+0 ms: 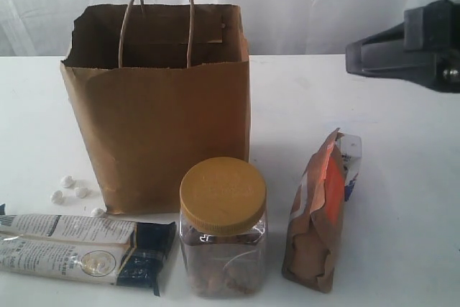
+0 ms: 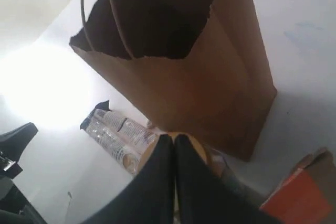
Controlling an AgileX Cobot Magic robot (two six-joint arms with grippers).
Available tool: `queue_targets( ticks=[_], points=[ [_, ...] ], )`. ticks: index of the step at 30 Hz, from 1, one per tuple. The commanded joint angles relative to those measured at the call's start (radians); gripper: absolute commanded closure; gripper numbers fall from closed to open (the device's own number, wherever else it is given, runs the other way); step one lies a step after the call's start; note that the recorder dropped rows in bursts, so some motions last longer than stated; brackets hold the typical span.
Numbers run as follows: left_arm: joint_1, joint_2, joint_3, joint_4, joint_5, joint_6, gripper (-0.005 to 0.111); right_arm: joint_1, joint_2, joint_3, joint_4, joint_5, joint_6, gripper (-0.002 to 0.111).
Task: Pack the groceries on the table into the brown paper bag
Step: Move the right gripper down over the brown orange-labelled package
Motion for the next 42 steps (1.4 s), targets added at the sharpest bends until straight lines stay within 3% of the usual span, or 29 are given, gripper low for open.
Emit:
queue_targets(
  ticks=[1, 5, 10, 12, 20, 23, 27, 29, 33, 38, 42],
  points=[
    [-0.004, -0.005, 0.001, -0.012, -0.01, -0.009, 0.107, 0.002, -0.003, -0.093, -0.004, 0.001, 0.057, 0.108],
    [-0.026, -0.005, 0.001, -0.012, -0.01, -0.009, 0.107, 0.002, 0.039, -0.179, -0.199, 0.017, 0.288, 0.108],
    [-0.03, -0.005, 0.001, -0.012, -0.01, -0.009, 0.107, 0.002, 0.214, -0.249, -0.505, 0.267, 0.511, 0.108],
    [-0.03, -0.005, 0.001, -0.012, -0.01, -0.009, 0.107, 0.002, 0.29, -0.276, -0.537, 0.364, 0.511, 0.108],
    [-0.03, -0.005, 0.001, -0.012, -0.01, -0.009, 0.107, 0.043, 0.423, -0.441, -0.538, 0.364, 0.516, 0.108],
    [-0.03, -0.005, 0.001, -0.012, -0.01, -0.009, 0.107, 0.128, 0.445, -0.473, -0.676, 0.364, 0.58, 0.108],
    [-0.03, -0.005, 0.001, -0.012, -0.01, -0.009, 0.107, 0.298, 0.483, -0.466, -1.11, 0.364, 0.758, 0.108],
    [-0.03, -0.005, 0.001, -0.012, -0.01, -0.009, 0.107, 0.37, 0.506, -0.469, -1.203, 0.364, 0.81, 0.108],
    [-0.03, -0.005, 0.001, -0.012, -0.01, -0.009, 0.107, 0.468, 0.544, -0.489, -1.217, 0.364, 0.825, 0.108],
    [-0.03, -0.005, 0.001, -0.012, -0.01, -0.009, 0.107, 0.484, 0.564, -0.49, -1.21, 0.364, 0.877, 0.106],
    [-0.03, -0.005, 0.001, -0.012, -0.01, -0.009, 0.107, 0.484, 0.578, -0.49, -1.172, 0.364, 1.059, 0.091]
  ],
)
